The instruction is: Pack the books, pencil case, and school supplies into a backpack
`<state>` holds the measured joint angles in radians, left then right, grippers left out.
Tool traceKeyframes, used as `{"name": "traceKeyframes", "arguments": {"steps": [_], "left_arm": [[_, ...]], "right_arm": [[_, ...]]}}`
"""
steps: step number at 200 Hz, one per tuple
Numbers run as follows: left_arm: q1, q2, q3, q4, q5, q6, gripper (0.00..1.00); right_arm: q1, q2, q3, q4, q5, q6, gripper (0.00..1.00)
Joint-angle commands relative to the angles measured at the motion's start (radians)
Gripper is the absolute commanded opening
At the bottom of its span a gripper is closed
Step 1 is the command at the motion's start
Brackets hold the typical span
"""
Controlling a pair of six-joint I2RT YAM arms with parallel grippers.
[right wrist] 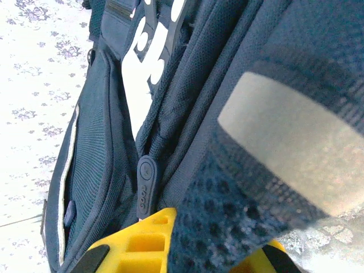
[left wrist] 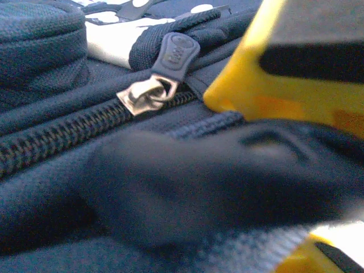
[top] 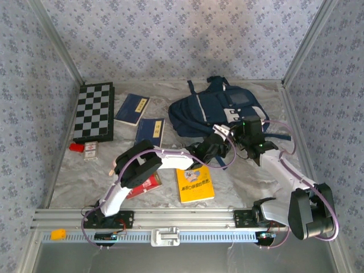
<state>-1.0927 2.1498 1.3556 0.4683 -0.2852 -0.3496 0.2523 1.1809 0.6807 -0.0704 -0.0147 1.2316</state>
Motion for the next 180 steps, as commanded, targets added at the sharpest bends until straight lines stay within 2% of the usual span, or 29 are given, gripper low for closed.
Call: {"name": "traceKeyframes", "arguments": {"steps": [1, 24, 54, 180], "left_arm": [[0.011, 0.007, 0.060, 0.047, 0.000, 0.040, 0.29], [0.015, 0.003, 0.073, 0.037, 0.012, 0.044, 0.14], [0.025, -0.025, 0.045, 0.033, 0.024, 0.037, 0.00], [0.092, -0.257, -0.223, -0.087, 0.119, -0.020, 0.00]], "right_arm": [[0.026, -0.042, -0.008, 0.037, -0.070, 0.012, 0.00], [0.022, -0.041, -0.005, 0.038, -0.069, 0.005, 0.00], [0.012, -0.043, 0.010, 0.024, -0.071, -0.014, 0.00], [-0.161, -0.069, 0.072, -0.076, -0.189, -0.144, 0.00]]}}
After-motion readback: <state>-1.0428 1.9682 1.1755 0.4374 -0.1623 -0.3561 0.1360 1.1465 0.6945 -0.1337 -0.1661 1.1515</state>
